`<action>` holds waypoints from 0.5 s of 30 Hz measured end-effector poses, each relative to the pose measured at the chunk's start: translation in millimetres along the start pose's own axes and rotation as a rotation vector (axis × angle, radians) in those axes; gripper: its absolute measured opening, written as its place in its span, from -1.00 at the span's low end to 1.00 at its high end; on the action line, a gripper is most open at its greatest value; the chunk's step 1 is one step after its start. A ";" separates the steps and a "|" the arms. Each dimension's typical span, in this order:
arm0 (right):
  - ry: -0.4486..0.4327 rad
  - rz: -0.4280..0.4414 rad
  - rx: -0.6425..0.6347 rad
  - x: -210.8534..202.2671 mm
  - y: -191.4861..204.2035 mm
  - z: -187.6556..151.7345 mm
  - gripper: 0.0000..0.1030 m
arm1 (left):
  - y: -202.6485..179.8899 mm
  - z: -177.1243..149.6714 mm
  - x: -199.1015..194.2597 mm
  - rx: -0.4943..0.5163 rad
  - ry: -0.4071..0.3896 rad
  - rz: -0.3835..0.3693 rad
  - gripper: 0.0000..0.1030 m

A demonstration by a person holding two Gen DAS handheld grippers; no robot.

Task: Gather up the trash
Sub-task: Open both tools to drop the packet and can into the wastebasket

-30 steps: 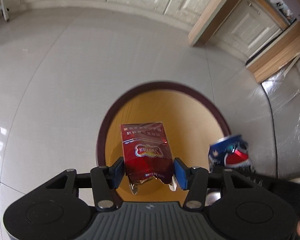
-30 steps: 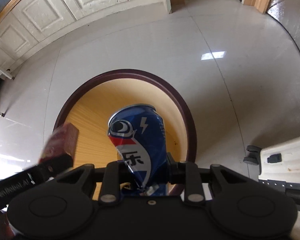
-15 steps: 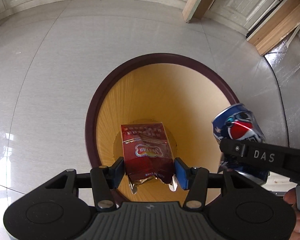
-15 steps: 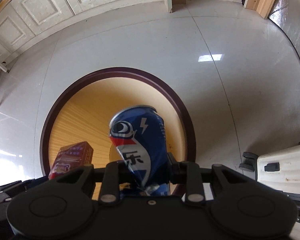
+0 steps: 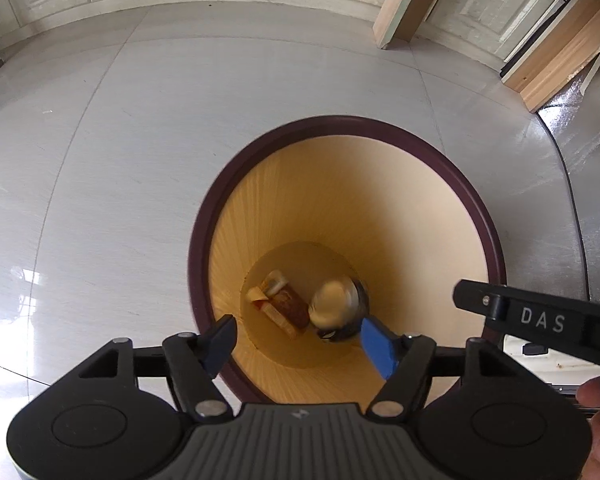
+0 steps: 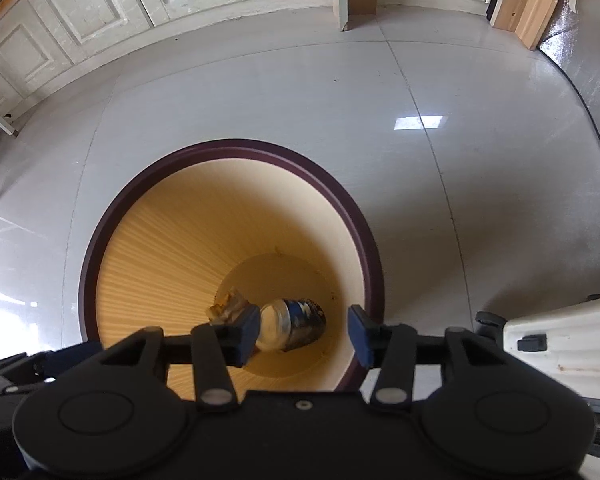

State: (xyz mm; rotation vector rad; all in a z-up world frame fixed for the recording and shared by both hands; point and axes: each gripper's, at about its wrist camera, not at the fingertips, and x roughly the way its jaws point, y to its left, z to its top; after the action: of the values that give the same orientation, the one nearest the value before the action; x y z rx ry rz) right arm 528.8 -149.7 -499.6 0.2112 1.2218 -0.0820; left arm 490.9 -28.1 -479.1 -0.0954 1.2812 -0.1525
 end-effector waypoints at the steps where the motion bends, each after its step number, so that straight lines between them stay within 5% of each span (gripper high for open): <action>1: 0.000 -0.005 -0.003 -0.9 -1.0 -0.2 -0.05 | 0.0 1.3 -0.9 0.001 -0.004 0.003 0.43; 9: 0.014 -0.029 -0.034 -6.5 -2.7 -5.1 0.01 | 5.0 2.3 -12.5 -0.012 -0.030 0.017 0.67; 15: -0.017 -0.033 -0.043 -23.6 -0.4 -8.7 0.41 | 16.8 -2.4 -27.6 -0.041 -0.038 0.047 0.75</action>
State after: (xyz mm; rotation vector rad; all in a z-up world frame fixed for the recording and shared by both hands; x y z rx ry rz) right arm 512.7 -149.5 -480.3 0.1527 1.2090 -0.0862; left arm 481.9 -6.9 -456.3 -0.1027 1.2478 -0.0841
